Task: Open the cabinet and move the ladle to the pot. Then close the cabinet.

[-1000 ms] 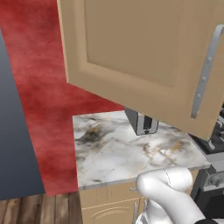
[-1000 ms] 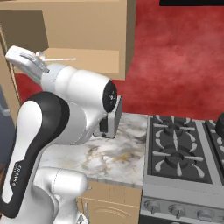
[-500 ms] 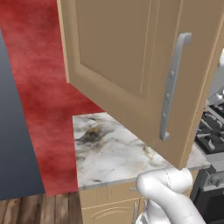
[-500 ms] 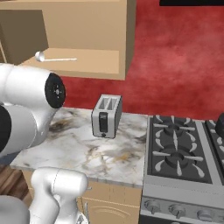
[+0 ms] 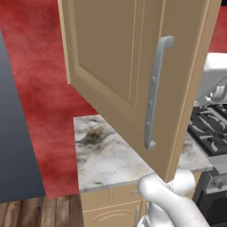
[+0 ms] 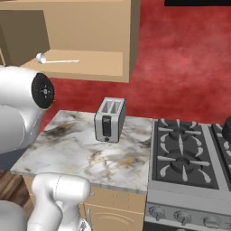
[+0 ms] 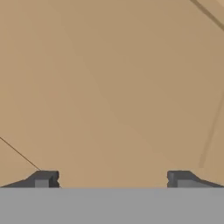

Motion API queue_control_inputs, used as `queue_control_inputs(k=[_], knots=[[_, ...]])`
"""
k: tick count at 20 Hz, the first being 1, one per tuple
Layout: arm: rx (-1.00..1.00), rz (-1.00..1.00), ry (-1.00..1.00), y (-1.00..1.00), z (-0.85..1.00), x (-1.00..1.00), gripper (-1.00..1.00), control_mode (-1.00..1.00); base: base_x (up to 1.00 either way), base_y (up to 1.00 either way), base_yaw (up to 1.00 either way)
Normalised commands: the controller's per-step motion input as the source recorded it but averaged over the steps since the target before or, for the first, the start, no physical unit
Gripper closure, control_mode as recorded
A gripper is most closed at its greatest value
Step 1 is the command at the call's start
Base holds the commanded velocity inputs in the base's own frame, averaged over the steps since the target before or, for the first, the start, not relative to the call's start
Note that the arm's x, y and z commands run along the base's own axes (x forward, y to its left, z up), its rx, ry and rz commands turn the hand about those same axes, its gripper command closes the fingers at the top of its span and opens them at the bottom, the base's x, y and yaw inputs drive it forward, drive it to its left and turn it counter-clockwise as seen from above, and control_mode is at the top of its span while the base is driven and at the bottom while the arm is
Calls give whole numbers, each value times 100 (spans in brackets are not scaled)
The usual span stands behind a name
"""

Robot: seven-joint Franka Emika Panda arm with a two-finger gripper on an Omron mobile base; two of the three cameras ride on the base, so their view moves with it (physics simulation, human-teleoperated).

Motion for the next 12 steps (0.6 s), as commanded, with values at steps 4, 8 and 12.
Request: queue_control_inputs(k=[4, 8, 12], knots=[[-24, -3, -13, -85, 21, 59, -100, -100, 0, 0, 0], [-26, -1, -16, -65, 14, 53, -100, -100, 0, 0, 0], [-27, 0, -21, -5, 0, 42, -100, -100, 0, 0, 0]])
